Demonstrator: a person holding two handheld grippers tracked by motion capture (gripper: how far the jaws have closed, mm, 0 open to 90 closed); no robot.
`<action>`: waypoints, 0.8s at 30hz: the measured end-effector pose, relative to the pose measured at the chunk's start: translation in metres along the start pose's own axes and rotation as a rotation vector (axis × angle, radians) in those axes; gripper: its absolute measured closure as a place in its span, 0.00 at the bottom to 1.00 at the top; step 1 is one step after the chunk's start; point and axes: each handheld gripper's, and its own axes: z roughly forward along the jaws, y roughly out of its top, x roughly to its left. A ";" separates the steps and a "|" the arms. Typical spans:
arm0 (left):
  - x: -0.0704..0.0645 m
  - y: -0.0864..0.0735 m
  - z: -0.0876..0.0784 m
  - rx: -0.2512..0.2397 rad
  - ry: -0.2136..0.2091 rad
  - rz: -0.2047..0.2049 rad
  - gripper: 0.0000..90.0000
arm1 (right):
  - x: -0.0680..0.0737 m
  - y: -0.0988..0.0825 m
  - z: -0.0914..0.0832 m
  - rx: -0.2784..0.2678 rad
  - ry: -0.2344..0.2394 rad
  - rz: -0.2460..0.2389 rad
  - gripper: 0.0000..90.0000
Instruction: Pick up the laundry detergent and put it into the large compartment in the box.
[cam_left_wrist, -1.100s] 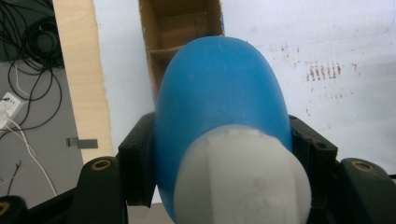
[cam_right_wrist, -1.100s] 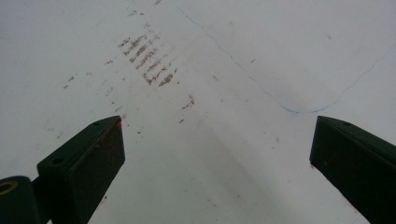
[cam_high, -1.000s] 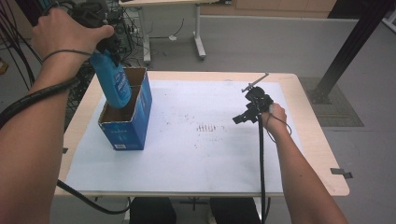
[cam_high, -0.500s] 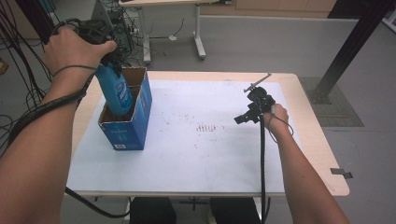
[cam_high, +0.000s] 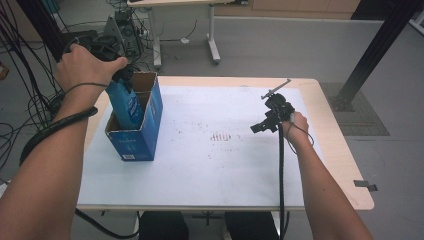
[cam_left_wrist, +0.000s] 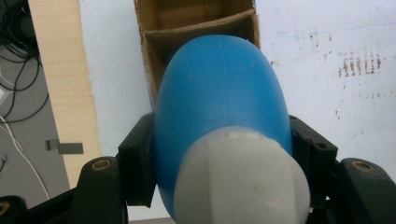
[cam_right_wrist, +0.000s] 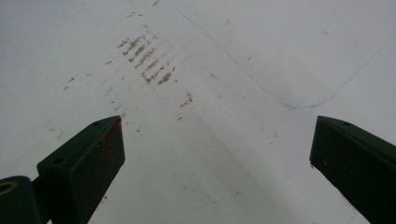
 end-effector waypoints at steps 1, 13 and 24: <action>0.000 0.000 0.002 0.000 -0.001 0.003 0.42 | 0.000 0.000 0.000 0.000 0.000 0.000 0.04; 0.001 0.002 0.027 0.027 -0.002 0.008 0.42 | 0.000 -0.001 0.001 0.000 0.000 0.005 0.04; 0.002 0.003 0.053 0.036 -0.012 0.009 0.42 | -0.001 -0.003 0.003 0.006 -0.001 0.011 0.04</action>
